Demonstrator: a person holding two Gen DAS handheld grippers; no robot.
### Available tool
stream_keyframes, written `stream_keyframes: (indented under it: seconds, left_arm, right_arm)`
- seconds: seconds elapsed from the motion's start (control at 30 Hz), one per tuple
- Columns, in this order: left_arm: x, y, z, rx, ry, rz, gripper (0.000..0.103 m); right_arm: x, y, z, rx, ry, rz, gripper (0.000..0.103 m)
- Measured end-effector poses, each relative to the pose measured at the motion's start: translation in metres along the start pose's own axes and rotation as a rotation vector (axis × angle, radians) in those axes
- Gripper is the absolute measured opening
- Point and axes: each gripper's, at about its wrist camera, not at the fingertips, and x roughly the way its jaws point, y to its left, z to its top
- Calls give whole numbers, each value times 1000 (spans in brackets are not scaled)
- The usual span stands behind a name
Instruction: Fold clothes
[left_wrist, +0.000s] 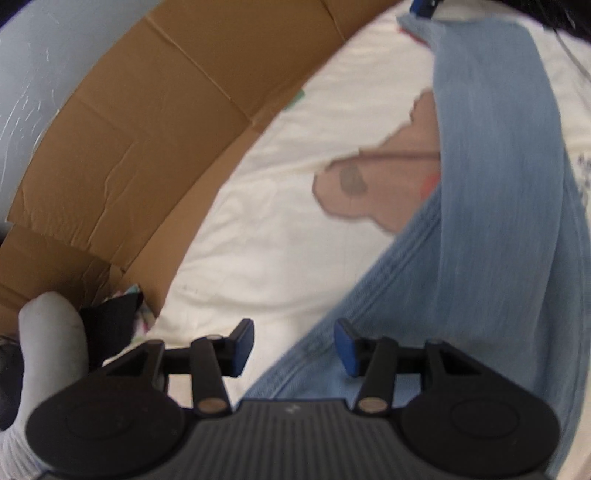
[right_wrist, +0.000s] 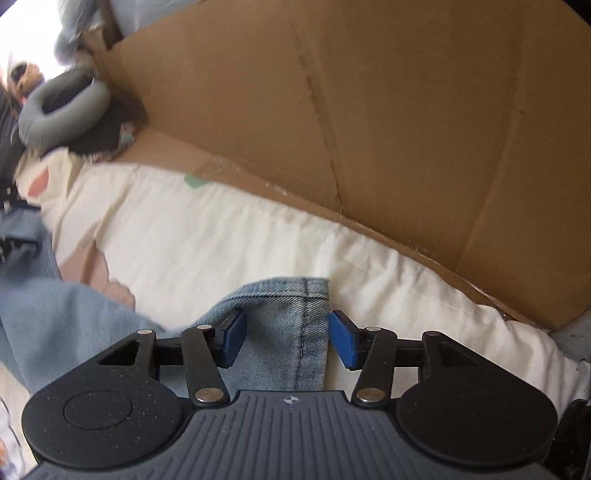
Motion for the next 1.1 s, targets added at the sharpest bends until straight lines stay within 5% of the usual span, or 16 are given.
stream_keyframes:
  seconds: [0.5, 0.97, 1.0, 1.07, 1.1]
  left_arm:
    - [30, -43, 32, 154, 30, -169, 51]
    - [22, -38, 31, 87, -24, -208, 11]
    - [20, -36, 30, 78, -31, -200, 11]
    - [15, -29, 29, 50, -44, -176, 10]
    - [13, -23, 29, 30, -52, -161, 10]
  right_arm:
    - [22, -6, 5, 84, 4, 12, 57]
    - [43, 11, 9, -13, 39, -67, 60]
    - [42, 12, 10, -23, 46, -71, 56]
    - [39, 13, 10, -44, 53, -87, 26]
    - [33, 13, 10, -47, 49, -89, 19]
